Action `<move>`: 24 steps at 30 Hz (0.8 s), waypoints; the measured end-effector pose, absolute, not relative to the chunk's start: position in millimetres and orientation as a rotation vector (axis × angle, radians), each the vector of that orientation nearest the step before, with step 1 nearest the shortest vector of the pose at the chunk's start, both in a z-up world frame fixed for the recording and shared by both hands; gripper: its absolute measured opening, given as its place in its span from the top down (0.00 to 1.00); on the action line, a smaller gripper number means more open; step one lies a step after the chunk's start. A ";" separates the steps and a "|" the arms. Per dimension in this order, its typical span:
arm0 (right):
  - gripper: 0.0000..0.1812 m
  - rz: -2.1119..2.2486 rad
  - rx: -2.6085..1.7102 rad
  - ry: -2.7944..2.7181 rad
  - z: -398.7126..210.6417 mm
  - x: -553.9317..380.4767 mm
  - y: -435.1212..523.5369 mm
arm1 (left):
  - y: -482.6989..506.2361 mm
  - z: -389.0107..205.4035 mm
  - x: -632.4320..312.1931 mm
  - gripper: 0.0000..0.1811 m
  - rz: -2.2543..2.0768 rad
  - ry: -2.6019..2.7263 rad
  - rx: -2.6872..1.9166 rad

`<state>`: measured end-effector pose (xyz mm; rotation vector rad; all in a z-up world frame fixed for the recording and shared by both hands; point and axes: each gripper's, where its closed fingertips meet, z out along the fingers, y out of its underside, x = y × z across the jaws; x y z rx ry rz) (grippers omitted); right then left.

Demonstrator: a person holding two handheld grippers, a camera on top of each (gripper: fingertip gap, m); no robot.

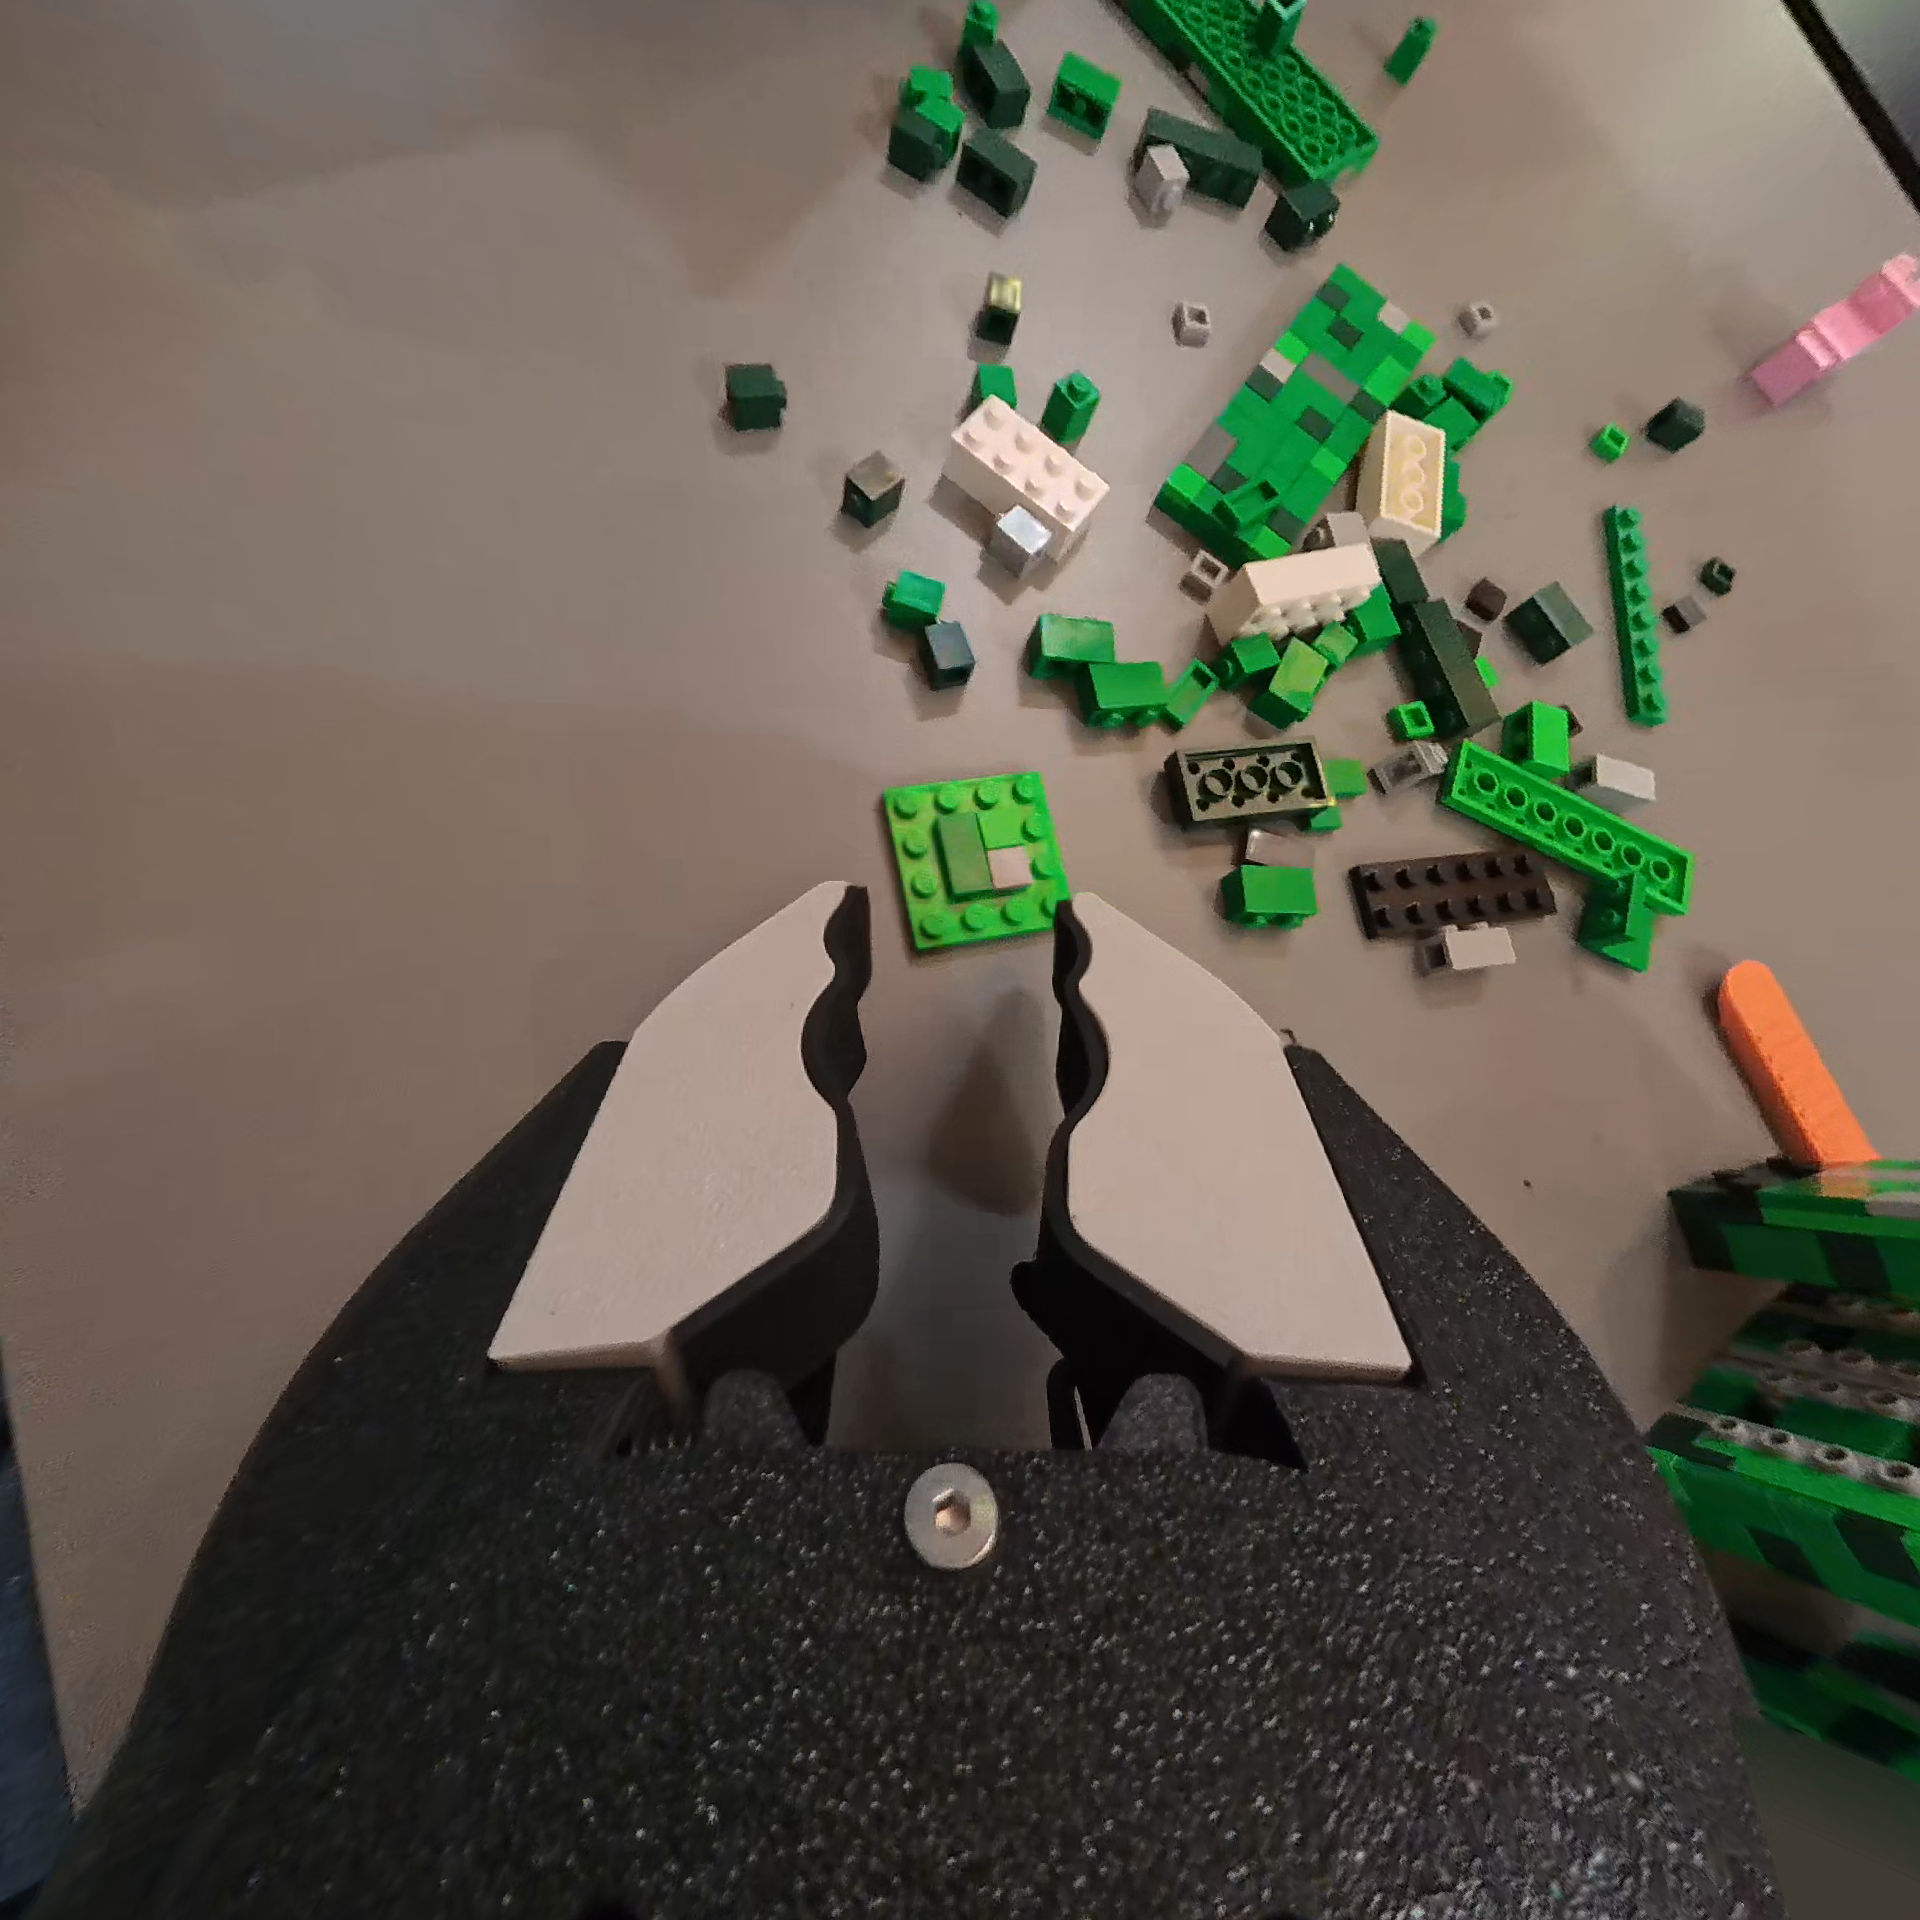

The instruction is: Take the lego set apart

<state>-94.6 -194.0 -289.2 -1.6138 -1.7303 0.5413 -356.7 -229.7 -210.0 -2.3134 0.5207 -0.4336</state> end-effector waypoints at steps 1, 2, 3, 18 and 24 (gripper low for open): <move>0.82 0.545 -1.627 -1.734 -290.1 -94.3 -191.9 | -230.0 -209.9 -357.2 0.99 -0.434 0.520 -2.313; 0.82 0.542 -1.634 -1.740 -290.9 -94.4 -190.1 | -230.4 -209.7 -357.6 0.99 -0.436 0.519 -2.313; 0.82 0.539 -1.636 -1.750 -291.8 -94.8 -188.9 | -230.8 -209.6 -358.1 0.99 -0.437 0.518 -2.313; 0.79 0.594 -1.739 -1.930 -295.4 -94.5 -182.1 | -236.6 -209.3 -362.1 0.99 -0.450 0.524 -2.316; 0.80 0.618 -1.732 -1.932 -295.8 -100.0 -184.7 | -237.3 -208.7 -363.1 0.99 -0.454 0.522 -2.314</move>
